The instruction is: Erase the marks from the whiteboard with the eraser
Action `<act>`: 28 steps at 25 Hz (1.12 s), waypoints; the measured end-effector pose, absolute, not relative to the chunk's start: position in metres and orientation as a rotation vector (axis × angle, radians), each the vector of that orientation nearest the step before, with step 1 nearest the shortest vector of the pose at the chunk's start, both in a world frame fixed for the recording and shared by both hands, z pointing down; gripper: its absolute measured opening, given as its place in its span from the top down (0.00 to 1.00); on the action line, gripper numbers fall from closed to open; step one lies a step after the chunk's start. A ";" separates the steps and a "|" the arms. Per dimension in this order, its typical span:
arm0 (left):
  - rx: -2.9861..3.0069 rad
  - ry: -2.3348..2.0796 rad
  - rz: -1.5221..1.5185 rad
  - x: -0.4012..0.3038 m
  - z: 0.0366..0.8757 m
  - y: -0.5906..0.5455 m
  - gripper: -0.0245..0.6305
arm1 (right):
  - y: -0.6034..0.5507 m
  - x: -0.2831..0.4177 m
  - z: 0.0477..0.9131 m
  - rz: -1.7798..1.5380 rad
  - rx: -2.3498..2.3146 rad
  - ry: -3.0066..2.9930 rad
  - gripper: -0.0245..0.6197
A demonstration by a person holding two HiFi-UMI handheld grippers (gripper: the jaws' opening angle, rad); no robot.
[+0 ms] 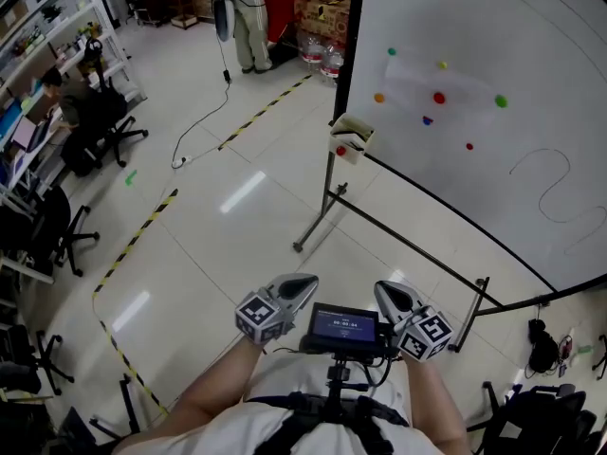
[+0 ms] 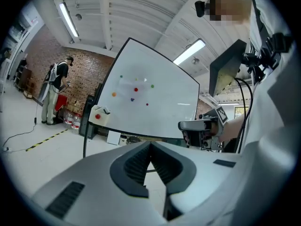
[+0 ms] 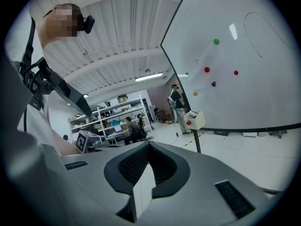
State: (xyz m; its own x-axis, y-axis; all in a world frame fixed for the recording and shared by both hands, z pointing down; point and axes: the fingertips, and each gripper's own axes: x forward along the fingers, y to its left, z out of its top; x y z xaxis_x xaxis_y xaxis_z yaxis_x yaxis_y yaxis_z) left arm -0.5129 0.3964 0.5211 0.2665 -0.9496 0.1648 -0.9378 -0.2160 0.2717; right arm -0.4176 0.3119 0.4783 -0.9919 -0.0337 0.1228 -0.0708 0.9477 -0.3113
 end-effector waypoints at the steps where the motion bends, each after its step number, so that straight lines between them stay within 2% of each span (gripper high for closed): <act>1: 2.218 -1.728 -0.046 -0.516 0.525 0.393 0.93 | 0.307 -0.423 0.481 0.488 0.072 -2.979 0.94; 7: 2.176 -1.755 0.025 -0.548 0.540 0.363 0.93 | 0.269 -0.459 0.511 0.526 0.033 -2.943 0.94; 14: 2.139 -1.808 0.180 -0.617 0.556 0.292 0.93 | 0.199 -0.535 0.512 0.522 -0.053 -2.976 0.94; 22: 2.174 -1.955 0.420 -0.658 0.522 0.144 0.92 | 0.097 -0.542 0.505 0.600 0.023 -3.038 0.94; 25: 2.112 -2.016 0.476 -0.675 0.515 0.108 0.84 | 0.073 -0.541 0.498 0.595 0.061 -3.053 0.94; 28: 1.998 -2.087 0.519 -0.692 0.513 0.071 0.69 | 0.050 -0.539 0.497 0.607 0.097 -3.057 0.94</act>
